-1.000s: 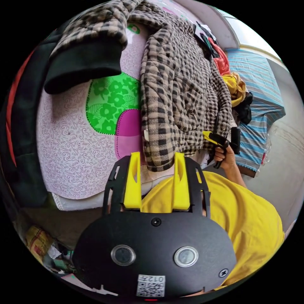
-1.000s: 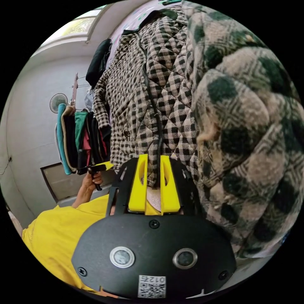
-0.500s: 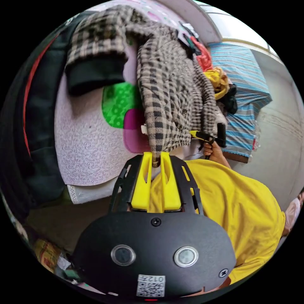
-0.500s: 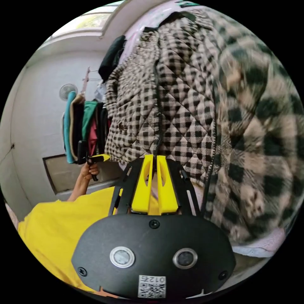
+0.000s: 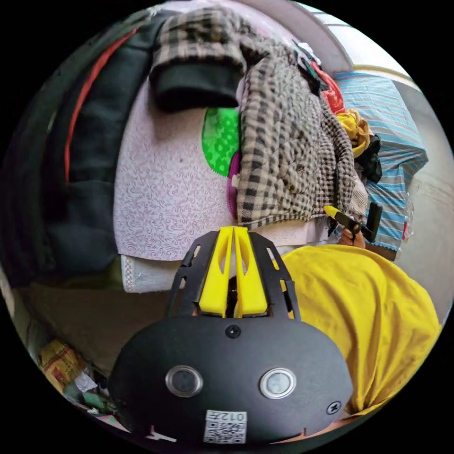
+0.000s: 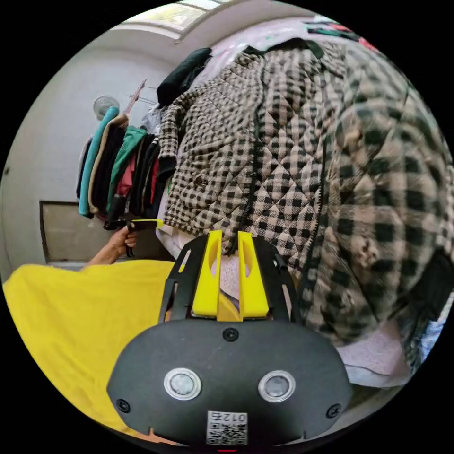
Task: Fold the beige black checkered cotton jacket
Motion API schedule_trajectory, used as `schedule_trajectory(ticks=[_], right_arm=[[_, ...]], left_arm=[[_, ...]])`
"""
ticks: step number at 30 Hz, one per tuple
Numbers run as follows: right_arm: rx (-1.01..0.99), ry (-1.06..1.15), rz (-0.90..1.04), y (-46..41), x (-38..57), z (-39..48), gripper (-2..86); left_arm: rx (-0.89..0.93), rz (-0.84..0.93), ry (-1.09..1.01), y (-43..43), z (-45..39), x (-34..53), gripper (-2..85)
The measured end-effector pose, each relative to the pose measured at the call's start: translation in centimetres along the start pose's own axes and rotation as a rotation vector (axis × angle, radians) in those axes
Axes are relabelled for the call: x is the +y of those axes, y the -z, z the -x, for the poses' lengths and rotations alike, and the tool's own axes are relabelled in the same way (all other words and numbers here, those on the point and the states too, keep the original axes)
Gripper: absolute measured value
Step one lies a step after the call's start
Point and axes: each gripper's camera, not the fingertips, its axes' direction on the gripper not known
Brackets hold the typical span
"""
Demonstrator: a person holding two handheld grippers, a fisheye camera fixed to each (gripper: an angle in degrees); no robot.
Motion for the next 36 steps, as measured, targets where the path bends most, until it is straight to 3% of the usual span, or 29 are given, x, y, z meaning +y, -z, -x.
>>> schedule_trajectory(ticks=[2,6,12,16,18,23,28,30,34,36], right_arm=[[0.185,0.086,-0.122,3.6,2.8,3.4,7.9],[0.552,0.133,-0.274,6.5,6.2,6.6,11.5],[0.747,0.234,-0.107,1.0,6.4,7.4,15.5],[0.914,0.274,-0.047,-0.5,6.5,7.7,10.3],[0.841,0.237,-0.088,2.2,6.6,7.3,7.1],[0.366,-0.019,-0.215,15.8,6.6,1.4,3.0],[-0.036,-0.180,-0.406,26.8,9.5,-6.6,2.0],[-0.139,-0.208,-0.436,29.1,10.4,-9.2,1.9],[-0.247,-0.213,-0.424,31.4,11.1,-13.2,1.8],[-0.277,-0.190,-0.404,31.9,11.0,-13.8,1.7]], left_arm=[[-0.036,-0.121,-0.050,3.0,-2.2,0.7,0.6],[-0.039,-0.152,-0.169,4.2,-6.7,-0.5,0.5],[0.099,-0.022,-0.344,0.3,-14.7,-5.2,0.4],[0.122,0.080,-0.447,-2.6,-20.1,-8.1,0.5],[0.091,0.147,-0.489,-4.3,-22.4,-9.1,0.5],[-0.071,0.270,-0.700,-9.2,-30.5,-10.3,1.3],[-0.071,0.325,-0.758,-11.2,-34.8,-12.3,2.2],[0.003,0.284,-0.699,-10.1,-35.1,-14.3,2.8],[0.386,0.147,-0.392,-6.7,-32.9,-21.7,5.2],[0.484,0.091,-0.266,-6.0,-31.9,-24.7,6.8]])
